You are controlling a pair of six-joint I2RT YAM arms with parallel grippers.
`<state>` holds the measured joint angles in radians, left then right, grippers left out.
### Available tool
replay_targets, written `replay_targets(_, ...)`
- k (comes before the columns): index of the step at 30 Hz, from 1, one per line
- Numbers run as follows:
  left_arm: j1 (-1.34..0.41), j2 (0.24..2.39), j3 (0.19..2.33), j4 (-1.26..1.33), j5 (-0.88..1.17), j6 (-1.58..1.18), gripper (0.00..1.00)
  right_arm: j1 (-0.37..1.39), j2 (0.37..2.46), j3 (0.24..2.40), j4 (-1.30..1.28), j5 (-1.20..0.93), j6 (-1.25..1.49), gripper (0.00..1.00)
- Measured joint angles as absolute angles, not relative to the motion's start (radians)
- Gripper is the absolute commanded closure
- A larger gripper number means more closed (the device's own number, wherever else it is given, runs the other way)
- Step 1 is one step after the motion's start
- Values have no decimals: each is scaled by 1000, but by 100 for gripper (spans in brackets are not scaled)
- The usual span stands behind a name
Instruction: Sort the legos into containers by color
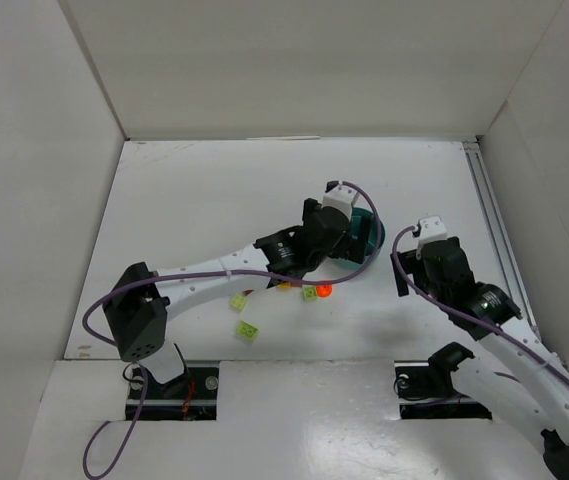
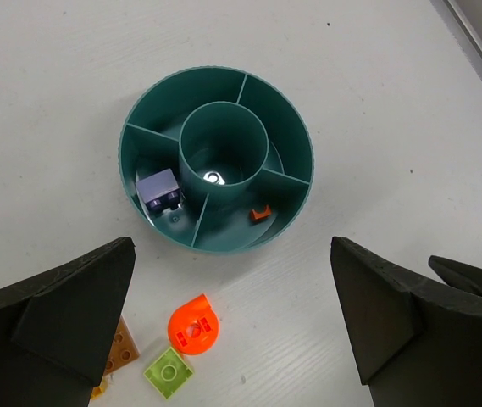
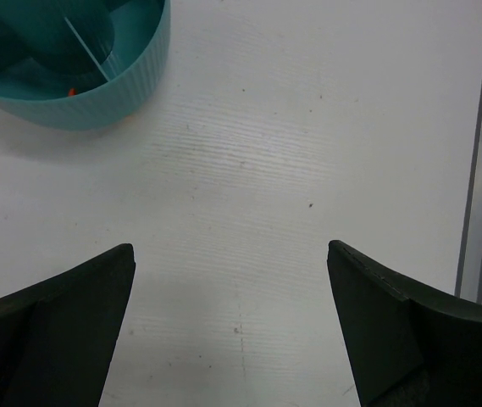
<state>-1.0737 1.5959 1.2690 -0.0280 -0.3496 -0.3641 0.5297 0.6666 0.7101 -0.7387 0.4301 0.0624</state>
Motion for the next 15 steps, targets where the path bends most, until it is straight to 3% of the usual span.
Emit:
replay_targets(6,-1067,1580,1239,-27,-361,-375,0,565,698,669,-670,345,-9,0)
replay_targets(15,-1063,1420,1060,-62,-402,-455,0,755,841,575,-450,160,-91,4)
